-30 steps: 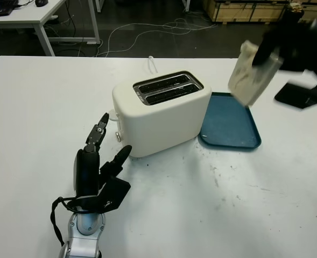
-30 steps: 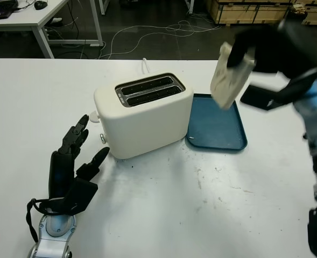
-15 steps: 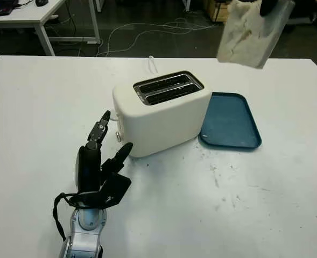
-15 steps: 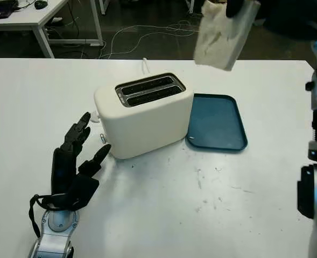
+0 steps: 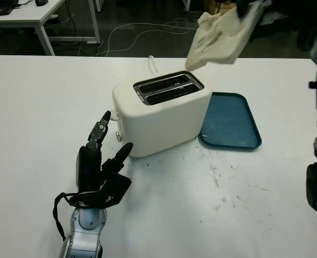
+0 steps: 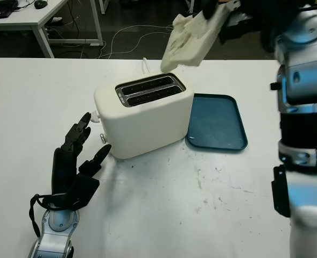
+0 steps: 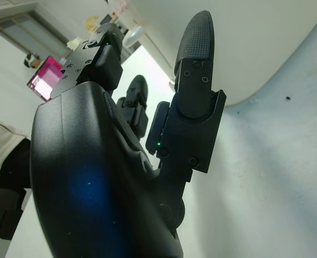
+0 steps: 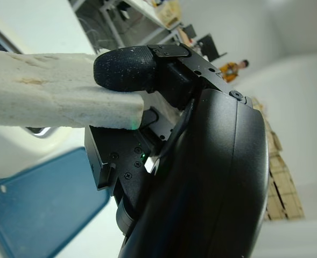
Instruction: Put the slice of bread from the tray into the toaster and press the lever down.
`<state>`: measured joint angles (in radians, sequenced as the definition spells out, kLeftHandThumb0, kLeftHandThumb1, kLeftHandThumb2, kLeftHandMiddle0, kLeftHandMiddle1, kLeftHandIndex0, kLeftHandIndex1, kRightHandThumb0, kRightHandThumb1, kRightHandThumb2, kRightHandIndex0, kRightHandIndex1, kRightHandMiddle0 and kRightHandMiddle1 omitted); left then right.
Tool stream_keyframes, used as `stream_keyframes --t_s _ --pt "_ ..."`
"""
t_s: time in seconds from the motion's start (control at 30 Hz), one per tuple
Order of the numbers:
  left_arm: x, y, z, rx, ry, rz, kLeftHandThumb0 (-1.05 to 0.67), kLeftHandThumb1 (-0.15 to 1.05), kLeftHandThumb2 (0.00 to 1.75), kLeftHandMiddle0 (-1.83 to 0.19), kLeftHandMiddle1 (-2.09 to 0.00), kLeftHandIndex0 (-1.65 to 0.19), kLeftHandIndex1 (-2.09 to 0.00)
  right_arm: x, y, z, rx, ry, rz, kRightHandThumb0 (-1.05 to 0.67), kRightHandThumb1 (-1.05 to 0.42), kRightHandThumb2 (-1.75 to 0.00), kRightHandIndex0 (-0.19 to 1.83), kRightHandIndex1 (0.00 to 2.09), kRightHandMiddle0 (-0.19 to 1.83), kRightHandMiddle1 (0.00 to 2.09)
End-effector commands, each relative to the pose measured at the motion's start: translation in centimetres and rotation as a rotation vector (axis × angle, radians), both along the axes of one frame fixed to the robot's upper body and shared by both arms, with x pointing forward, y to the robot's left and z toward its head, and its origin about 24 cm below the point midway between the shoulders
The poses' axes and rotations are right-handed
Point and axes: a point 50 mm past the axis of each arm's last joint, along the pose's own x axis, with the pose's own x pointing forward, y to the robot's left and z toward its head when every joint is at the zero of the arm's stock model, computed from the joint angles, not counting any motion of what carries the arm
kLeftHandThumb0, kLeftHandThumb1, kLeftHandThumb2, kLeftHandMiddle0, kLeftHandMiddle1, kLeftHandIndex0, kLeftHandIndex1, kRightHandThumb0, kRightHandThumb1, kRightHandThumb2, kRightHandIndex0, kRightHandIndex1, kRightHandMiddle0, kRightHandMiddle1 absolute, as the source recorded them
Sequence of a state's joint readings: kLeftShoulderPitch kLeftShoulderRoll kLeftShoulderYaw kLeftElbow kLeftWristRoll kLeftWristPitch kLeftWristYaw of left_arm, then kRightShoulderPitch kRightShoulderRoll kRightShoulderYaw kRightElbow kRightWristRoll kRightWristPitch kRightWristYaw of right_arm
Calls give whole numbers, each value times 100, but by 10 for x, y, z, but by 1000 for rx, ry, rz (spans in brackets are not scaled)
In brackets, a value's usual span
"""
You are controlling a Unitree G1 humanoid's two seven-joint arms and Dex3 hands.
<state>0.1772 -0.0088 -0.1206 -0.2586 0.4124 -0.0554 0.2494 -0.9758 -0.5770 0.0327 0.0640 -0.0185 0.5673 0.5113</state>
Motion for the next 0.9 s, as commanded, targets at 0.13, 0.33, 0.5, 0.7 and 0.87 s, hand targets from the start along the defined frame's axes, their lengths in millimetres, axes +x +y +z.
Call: stream_keyframes --t_s 0.13,0.33,0.5,0.7,0.87 --pt "0 -1 1 3 -28 2 -65 92 23 -45 -1 -34 -1 8 10 -18 -16 28 84 36 -92 -50 108 175 83 175" --pt "1 -1 0 3 -32 6 -65 92 23 -45 -1 -34 -1 16 16 -37 0 66 55 31 -92 -54 110 175 87 175" --pt "1 -2 0 4 -25 9 -65 92 23 -45 -1 -34 -1 21 17 -56 -5 79 27 23 -92 -53 107 175 83 175" --pt "2 -2 -1 -9 -30 9 -67 92 23 -45 -2 -34 -1 27 12 -73 -70 56 -6 10 -92 -44 100 175 79 175" --pt "1 -2 -1 -7 -32 8 -66 92 24 -45 -2 -34 0 32 8 -79 -104 36 -21 3 -92 -37 98 175 77 175"
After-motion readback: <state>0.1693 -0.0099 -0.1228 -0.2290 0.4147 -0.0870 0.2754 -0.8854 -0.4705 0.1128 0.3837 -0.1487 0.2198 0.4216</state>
